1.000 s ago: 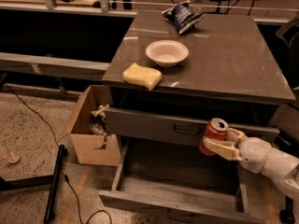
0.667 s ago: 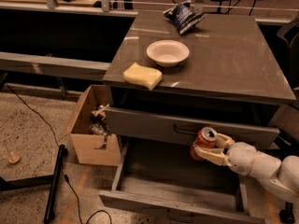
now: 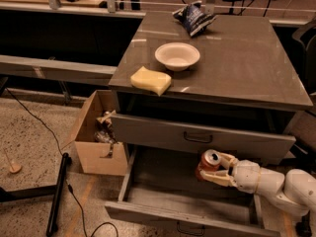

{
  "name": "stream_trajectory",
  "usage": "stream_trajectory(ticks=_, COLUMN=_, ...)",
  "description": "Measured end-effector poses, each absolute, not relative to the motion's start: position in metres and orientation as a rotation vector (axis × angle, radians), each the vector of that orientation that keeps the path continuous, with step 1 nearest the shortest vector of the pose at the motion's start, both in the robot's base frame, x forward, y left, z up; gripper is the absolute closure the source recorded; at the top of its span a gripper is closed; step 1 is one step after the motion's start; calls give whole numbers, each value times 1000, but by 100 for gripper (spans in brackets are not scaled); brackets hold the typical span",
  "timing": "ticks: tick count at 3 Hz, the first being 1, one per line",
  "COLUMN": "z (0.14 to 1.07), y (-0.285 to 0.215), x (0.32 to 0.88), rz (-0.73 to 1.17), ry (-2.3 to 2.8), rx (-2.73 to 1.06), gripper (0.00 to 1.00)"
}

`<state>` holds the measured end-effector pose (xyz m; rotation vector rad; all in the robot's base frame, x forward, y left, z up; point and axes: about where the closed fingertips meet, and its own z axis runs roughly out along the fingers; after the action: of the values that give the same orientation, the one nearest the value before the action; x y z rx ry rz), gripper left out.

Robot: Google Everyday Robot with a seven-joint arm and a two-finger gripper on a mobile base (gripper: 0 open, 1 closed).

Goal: Place coke can into middle drawer

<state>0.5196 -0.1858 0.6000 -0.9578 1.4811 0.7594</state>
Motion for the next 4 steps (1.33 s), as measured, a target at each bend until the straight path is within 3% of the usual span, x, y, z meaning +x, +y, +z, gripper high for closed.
stream_trajectory(ticks=4, z=486, y=-149, x=525, rz=748, ry=1550, rx=-1051, gripper=100)
